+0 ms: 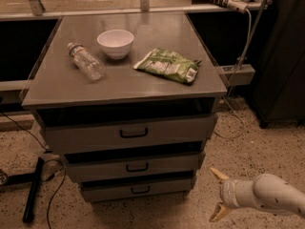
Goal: Open bottom drawer
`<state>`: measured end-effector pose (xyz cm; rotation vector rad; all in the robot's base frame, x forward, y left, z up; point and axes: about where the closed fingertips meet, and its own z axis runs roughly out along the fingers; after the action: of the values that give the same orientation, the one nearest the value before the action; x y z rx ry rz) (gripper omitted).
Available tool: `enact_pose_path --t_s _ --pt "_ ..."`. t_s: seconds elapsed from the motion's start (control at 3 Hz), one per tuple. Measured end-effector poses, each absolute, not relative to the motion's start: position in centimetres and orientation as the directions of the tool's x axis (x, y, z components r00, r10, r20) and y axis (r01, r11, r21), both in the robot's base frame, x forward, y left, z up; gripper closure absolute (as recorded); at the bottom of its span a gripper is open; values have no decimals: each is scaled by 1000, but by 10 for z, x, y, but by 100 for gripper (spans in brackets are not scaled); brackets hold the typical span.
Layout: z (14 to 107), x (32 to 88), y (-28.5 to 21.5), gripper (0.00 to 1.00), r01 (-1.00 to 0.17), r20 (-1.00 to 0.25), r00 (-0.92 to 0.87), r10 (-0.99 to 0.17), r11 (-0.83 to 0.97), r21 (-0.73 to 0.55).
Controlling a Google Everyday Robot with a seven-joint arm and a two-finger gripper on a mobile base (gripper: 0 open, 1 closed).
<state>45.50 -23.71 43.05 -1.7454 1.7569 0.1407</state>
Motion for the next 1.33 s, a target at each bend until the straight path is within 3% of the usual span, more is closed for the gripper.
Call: enact_pose_path --t_s 1.33 --pt "339 468 -190 0 -942 -511 137 -849 48 -332"
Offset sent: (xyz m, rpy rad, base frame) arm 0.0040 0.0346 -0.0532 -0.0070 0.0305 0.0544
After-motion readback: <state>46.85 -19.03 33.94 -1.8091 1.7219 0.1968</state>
